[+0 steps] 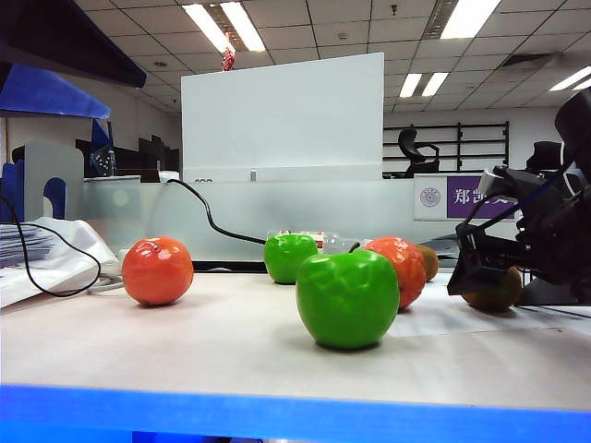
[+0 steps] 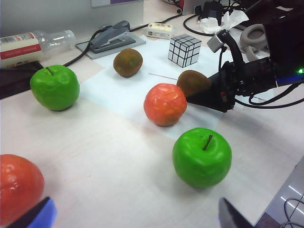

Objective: Put the same fruits together.

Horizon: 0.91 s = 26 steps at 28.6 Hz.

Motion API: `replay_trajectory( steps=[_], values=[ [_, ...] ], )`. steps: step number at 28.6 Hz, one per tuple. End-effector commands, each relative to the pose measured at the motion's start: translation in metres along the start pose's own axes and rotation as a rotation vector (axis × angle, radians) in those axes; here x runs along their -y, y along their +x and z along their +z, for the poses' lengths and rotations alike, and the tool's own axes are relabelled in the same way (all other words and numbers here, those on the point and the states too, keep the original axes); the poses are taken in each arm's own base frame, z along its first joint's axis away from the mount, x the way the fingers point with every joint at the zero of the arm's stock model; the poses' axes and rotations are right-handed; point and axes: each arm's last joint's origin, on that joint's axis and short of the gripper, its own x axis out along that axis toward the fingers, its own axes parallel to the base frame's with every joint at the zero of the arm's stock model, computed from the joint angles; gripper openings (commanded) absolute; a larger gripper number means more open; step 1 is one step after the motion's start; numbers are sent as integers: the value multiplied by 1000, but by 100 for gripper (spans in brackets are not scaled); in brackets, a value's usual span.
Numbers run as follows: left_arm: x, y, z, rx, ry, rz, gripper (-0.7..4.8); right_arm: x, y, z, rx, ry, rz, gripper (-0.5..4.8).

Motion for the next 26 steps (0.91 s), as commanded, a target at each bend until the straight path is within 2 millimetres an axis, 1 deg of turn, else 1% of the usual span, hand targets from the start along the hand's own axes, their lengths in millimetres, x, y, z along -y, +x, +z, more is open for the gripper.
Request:
replay_trajectory(
  steps=[1, 3, 6, 8, 10, 12, 14, 17, 22, 26],
  values=[
    [0, -1, 3, 16, 7, -2, 466, -1, 0, 5, 42, -4, 0, 284],
    [0, -1, 3, 17, 7, -2, 466, -1, 0, 6, 43, -5, 1, 185],
    [0, -1, 3, 17, 7, -2, 466, -1, 0, 5, 42, -5, 2, 117],
    [0, -1, 3, 17, 7, -2, 466, -1, 0, 5, 42, -5, 5, 84],
    [0, -1, 3, 17, 7, -2, 466, -1, 0, 6, 50, -6, 6, 71],
    [0, -1, 3, 16, 7, -2, 466, -1, 1, 10, 76, -11, 9, 69],
    [0, -1, 3, 16, 7, -2, 466, -2, 2, 16, 105, -16, 13, 42],
    [0, -1, 3, 16, 7, -2, 466, -3, 6, 31, 135, -27, 15, 39],
    [0, -1, 3, 15, 6, -2, 466, -3, 24, 56, 164, -51, 17, 39],
    [0, -1, 2, 10, 3, -3, 466, -1, 40, 68, 135, -46, 22, 40]
  ],
)
